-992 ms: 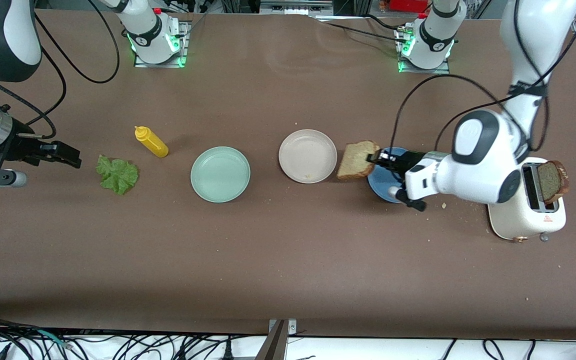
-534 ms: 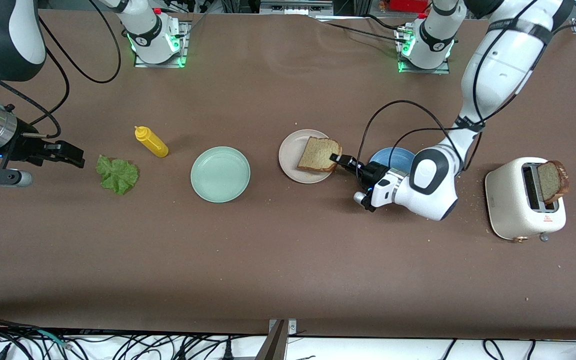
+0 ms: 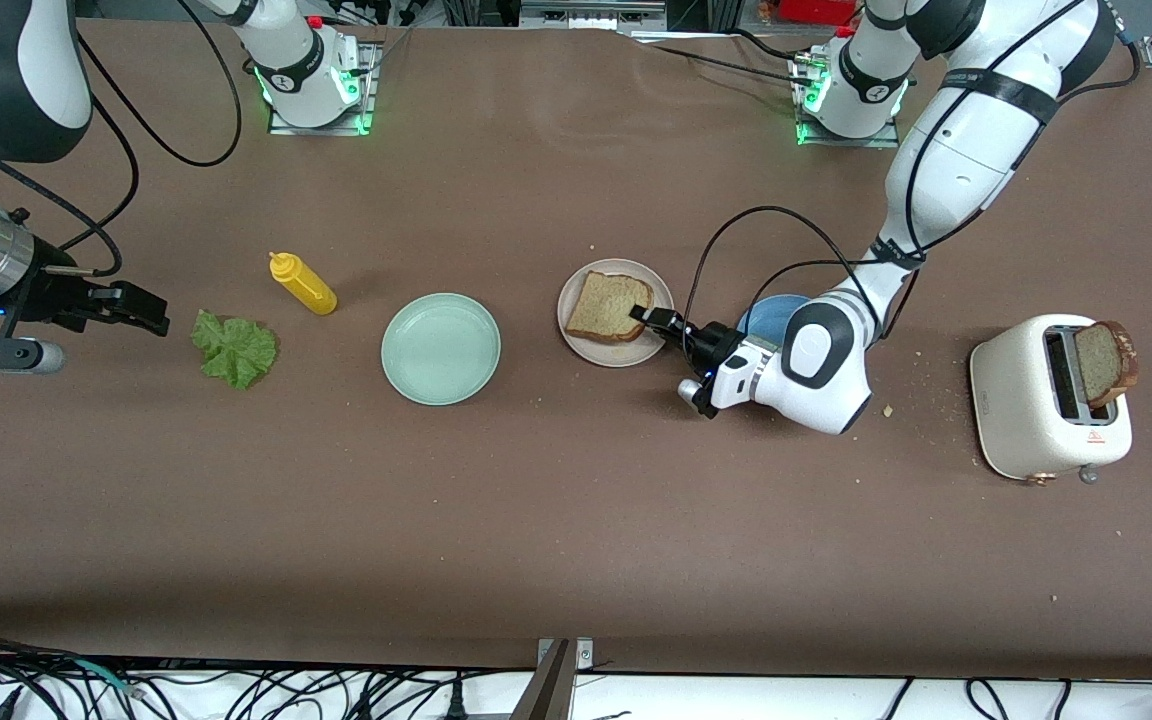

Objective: Make sandwich in beige plate with both arms
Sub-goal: 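Open the left gripper and draw it back from the bread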

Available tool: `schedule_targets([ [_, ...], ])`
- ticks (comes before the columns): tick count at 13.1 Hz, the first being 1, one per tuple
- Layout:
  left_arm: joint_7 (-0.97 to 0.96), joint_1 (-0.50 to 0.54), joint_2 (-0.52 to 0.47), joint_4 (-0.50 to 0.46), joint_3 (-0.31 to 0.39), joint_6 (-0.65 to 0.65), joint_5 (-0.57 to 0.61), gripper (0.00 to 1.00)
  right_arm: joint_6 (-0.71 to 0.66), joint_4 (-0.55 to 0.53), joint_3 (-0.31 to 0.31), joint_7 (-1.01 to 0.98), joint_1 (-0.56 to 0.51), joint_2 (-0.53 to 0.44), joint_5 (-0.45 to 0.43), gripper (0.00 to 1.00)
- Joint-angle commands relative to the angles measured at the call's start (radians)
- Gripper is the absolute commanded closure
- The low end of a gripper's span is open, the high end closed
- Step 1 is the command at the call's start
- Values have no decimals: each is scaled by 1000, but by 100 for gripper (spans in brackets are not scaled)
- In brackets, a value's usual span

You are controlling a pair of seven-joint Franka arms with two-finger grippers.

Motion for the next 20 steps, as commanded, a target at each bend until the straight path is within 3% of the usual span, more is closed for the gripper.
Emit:
schedule_targets([
  [1,21,3,-4,12,14,-4,-26,0,-7,12,-2,-4,4,0,-18,0],
  [11,-83,11,-211,22,62,8,318,0,-5,12,-4,-4,3,0,-18,0],
  [15,-156,11,-305,93,120,7,564,0,-7,12,-4,-4,4,1,-16,0],
  [18,-307,13,-400,97,121,1,805,0,-5,12,-4,-4,3,0,-18,0],
  [20,-367,31,-460,94,123,-5,891,0,-7,12,-4,-4,4,0,-18,0],
])
